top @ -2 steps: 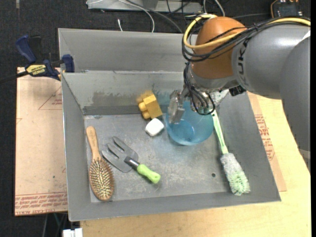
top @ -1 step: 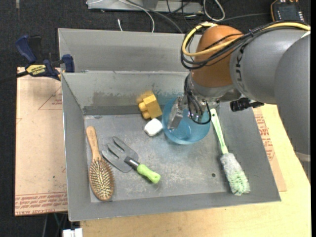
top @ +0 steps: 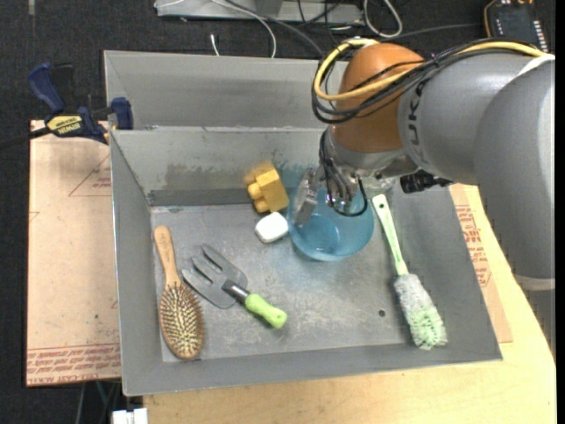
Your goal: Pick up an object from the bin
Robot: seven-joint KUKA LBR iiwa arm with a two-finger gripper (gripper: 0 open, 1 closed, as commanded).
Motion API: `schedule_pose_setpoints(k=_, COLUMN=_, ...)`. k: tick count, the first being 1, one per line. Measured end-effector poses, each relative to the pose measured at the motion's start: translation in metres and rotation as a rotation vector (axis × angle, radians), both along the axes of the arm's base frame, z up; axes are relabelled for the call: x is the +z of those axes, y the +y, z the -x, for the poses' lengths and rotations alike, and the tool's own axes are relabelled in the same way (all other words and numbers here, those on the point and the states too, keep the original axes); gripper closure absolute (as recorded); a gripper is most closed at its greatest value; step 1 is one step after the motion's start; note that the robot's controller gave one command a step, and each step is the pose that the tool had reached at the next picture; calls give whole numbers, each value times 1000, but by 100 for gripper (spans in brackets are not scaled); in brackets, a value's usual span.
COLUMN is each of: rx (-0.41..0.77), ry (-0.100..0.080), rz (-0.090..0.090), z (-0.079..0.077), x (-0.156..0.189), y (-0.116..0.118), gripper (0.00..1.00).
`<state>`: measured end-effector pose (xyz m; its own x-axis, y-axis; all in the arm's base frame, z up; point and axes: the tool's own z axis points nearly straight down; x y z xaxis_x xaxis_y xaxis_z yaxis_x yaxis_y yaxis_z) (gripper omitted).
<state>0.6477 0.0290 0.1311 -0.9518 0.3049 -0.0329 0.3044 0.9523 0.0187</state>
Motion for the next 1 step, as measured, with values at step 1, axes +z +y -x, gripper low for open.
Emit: schedule_pose_setpoints(k=1, rx=-19, ry=5, rz=0, z=3, x=-5, y=11, gripper=100)
